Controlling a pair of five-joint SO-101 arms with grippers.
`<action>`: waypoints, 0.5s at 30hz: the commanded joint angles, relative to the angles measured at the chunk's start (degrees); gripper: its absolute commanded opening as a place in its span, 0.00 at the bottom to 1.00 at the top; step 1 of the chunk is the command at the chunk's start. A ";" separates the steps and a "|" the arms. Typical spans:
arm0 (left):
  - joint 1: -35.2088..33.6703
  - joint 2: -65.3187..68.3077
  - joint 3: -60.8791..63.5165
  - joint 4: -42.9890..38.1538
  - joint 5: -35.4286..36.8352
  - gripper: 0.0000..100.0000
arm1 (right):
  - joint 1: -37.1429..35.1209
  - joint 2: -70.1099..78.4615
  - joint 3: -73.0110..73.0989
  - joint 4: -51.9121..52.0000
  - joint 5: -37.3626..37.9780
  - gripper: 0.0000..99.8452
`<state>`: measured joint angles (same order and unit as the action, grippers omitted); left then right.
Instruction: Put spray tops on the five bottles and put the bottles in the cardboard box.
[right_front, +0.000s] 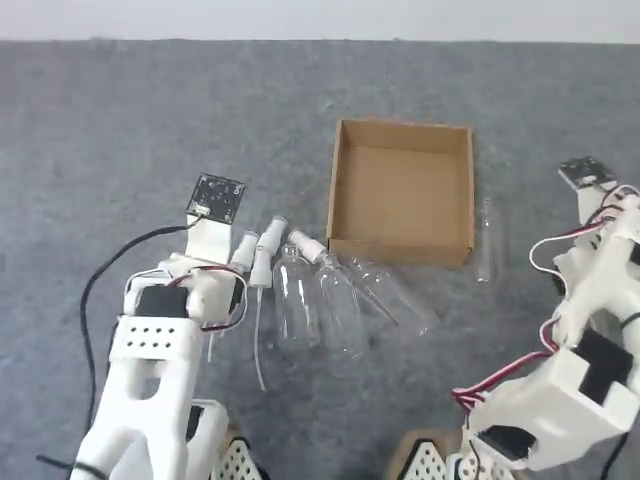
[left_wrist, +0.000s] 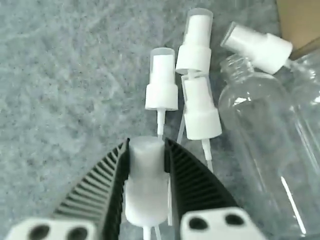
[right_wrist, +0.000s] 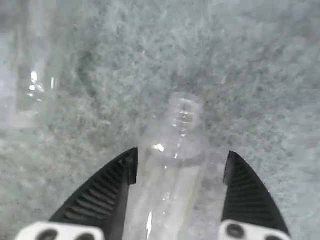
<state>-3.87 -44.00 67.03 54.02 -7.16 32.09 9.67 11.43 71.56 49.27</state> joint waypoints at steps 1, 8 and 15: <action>-0.18 -1.93 -0.31 -1.05 -0.35 0.01 | 0.48 -0.04 -3.69 0.57 2.90 0.22; -0.18 -1.93 -0.31 -1.14 -0.35 0.01 | 0.48 -0.04 1.41 -2.42 4.92 0.22; -0.18 -1.93 -0.31 -0.97 -0.35 0.01 | 0.48 -0.04 7.03 -6.20 5.19 0.22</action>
<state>-3.87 -44.00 67.03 54.02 -7.16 32.09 11.08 17.93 67.25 53.58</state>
